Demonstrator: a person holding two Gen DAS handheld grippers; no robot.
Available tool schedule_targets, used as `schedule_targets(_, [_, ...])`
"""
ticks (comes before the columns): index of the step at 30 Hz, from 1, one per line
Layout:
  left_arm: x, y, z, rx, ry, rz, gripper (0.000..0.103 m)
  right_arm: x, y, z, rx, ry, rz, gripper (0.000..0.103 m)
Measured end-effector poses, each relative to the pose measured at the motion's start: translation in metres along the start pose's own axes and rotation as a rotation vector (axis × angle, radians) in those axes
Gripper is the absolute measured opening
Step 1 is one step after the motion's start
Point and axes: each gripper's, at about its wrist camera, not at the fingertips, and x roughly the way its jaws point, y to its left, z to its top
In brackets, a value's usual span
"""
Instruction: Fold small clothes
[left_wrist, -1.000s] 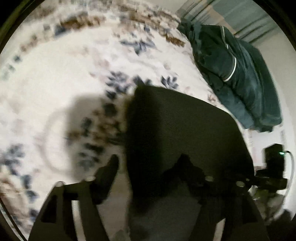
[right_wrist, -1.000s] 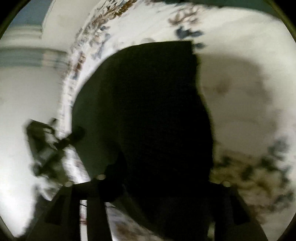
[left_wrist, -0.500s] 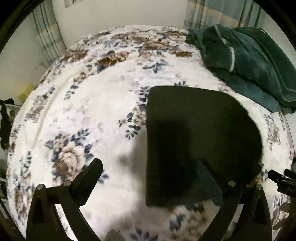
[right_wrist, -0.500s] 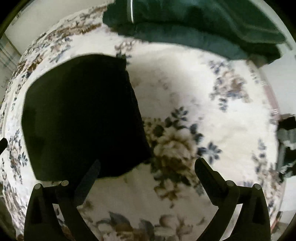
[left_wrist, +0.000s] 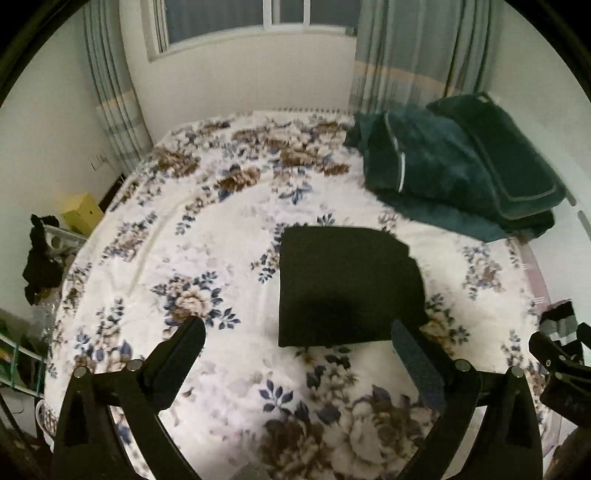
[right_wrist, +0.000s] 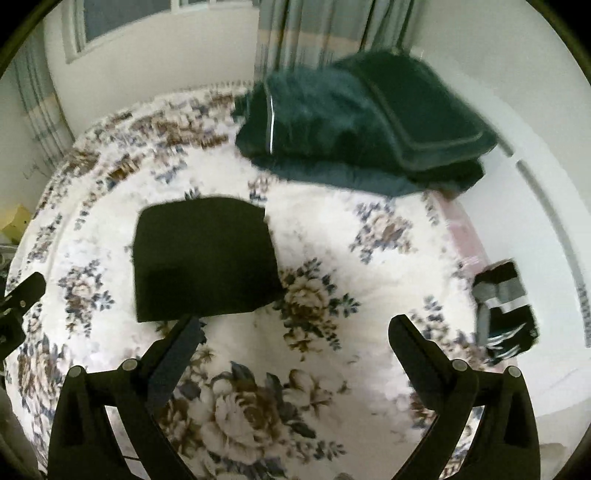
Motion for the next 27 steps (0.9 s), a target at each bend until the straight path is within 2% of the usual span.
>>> schedule_targets(5, [-0.077, -0.001, -0.007, 0.006, -0.066, -0.007, 0.103, -0.105, -0.013, -0.018, 0.02, -0.085, 0.007, 0.103])
schedule_targets(10, [-0.145, -0.002, -0.017, 0.016, -0.138, -0.012, 0.103, -0.185, -0.022, -0.036, 0.029, -0.162, 0.013, 0.103])
schedule_targets(15, [-0.193, 0.004, -0.032, 0.001, -0.177, -0.011, 0.103, -0.255, -0.026, -0.06, 0.032, -0.233, 0.027, 0.103])
schedule_targets(21, [-0.231, 0.009, -0.053, 0.008, -0.198, -0.012, 0.103, -0.301, -0.027, -0.083, 0.035, -0.261, 0.045, 0.103])
schedule_targets(27, [-0.251, 0.012, -0.065, 0.013, -0.23, -0.008, 0.103, -0.328, -0.026, -0.097, 0.016, -0.285, 0.054, 0.103])
